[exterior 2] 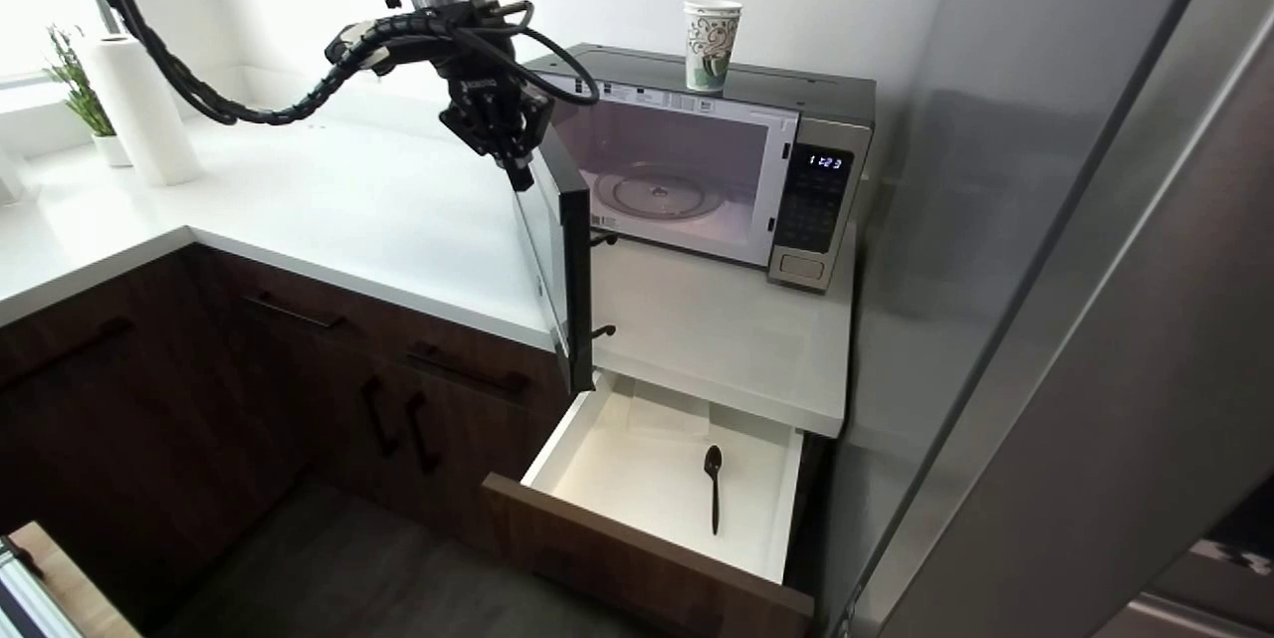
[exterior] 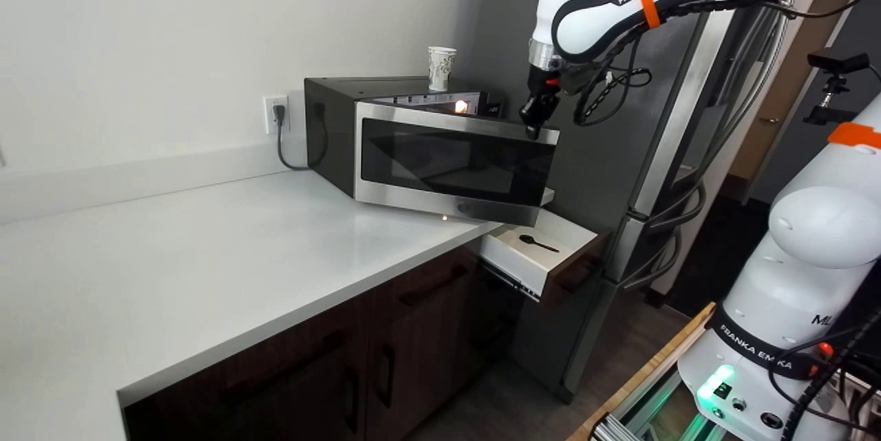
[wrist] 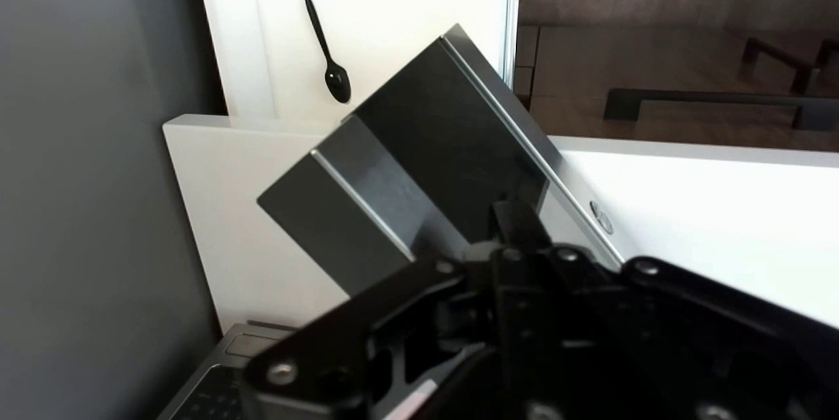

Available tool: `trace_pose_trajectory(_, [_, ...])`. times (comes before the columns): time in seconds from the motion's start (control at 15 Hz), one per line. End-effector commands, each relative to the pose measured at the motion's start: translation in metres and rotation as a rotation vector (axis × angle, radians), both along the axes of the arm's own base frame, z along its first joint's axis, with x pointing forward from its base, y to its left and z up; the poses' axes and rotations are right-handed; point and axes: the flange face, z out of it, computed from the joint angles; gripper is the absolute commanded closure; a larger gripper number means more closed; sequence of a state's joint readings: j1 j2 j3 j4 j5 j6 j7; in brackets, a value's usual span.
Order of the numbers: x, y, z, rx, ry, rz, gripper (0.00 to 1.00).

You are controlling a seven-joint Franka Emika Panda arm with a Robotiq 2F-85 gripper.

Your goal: Close the microwave door

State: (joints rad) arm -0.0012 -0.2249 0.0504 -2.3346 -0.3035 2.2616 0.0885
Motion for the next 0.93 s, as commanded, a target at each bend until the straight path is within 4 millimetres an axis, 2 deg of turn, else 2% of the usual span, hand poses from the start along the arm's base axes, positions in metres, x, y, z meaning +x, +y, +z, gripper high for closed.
trace_pose_trajectory(0.0, [0.017, -0.014, -0.004, 0.0, -0.115, -0.059, 1.0])
trace_pose_trajectory(0.27, [0.031, -0.033, -0.015, -0.015, -0.227, -0.093, 1.0])
trace_pose_trajectory(0.53, [0.048, -0.06, -0.031, 0.017, -0.331, -0.121, 1.0])
trace_pose_trajectory(0.87, [0.079, -0.102, -0.038, 0.015, -0.533, -0.024, 1.0])
